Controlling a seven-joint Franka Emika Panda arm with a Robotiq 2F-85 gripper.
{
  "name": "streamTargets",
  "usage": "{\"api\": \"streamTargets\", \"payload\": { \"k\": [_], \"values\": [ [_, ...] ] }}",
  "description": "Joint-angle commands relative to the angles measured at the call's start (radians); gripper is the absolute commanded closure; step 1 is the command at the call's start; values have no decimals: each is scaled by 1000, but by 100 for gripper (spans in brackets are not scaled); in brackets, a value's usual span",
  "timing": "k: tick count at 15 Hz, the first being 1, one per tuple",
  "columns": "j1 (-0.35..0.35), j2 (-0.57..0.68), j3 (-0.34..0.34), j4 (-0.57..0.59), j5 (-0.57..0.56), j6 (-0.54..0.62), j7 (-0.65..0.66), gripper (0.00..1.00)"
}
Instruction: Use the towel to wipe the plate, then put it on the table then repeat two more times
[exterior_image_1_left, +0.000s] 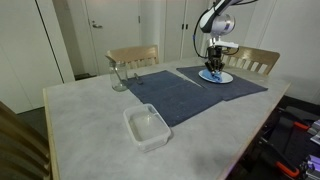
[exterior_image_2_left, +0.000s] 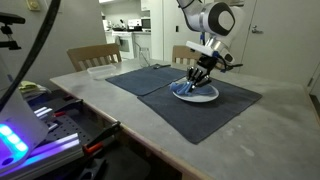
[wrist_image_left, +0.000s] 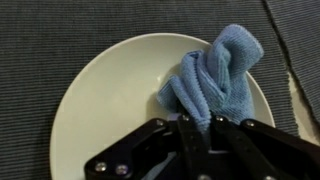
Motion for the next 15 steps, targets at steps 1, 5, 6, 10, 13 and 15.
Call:
{"api": "streamTargets", "payload": {
  "k": [1, 5, 6, 10, 13, 15],
  "values": [
    [-43, 24, 56, -5, 80, 15, -112, 97],
    [-34, 29, 49, 1, 79, 4, -155, 97],
    [-18, 29, 31, 4, 56, 0, -124, 97],
    [19, 23, -7, 3, -4, 15, -40, 97],
    [48, 16, -30, -4, -59, 44, 14, 97],
    [68, 10, -48, -13, -99, 71, 53, 97]
  ]
}}
